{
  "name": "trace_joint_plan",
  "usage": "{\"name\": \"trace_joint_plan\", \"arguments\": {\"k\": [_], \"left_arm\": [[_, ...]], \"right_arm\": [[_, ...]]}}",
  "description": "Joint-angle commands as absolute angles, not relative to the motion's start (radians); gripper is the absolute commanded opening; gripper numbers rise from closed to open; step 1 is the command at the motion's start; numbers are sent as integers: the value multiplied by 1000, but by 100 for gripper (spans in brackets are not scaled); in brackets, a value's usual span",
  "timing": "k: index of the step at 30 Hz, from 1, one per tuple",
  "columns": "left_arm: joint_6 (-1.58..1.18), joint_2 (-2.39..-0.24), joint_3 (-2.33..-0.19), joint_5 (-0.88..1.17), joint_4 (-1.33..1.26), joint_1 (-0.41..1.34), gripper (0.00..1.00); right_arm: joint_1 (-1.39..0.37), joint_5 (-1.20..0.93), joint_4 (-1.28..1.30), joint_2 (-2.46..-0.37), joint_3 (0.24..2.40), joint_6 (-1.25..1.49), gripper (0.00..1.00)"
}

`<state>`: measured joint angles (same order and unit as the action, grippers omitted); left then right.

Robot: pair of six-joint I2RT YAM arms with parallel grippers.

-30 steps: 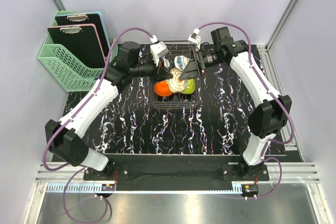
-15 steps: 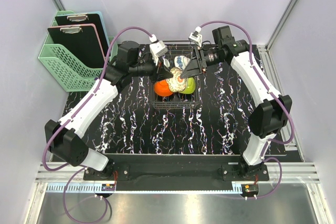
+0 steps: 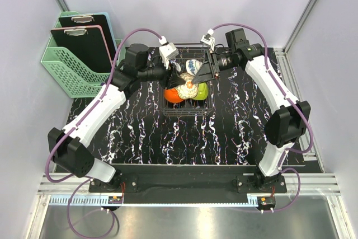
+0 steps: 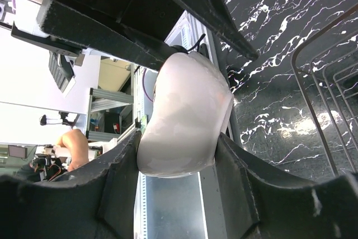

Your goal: Load the bowls into the dish rack

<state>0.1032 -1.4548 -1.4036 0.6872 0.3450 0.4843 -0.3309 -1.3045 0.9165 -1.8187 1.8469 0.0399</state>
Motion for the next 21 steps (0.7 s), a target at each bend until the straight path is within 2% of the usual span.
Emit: {"name": "trace_joint_plan", "arguments": {"k": [1,3,16,21], "left_arm": [[104,-1451,-1440,644,290,486,44],[103,-1450,-1443,629,291,483,50],[118,-1430,-1451,588,327,451,50],[118,-1398,-1442,508,354,422,50]], "right_arm": [[-342,-1356,876,-1805,1835,69,0],[-342,-1335,873,-1801,1830,72,0],[-342,-1226,847,-1807,1807,100,0],[-342,-1047,850,-1833,1835,94,0]]}}
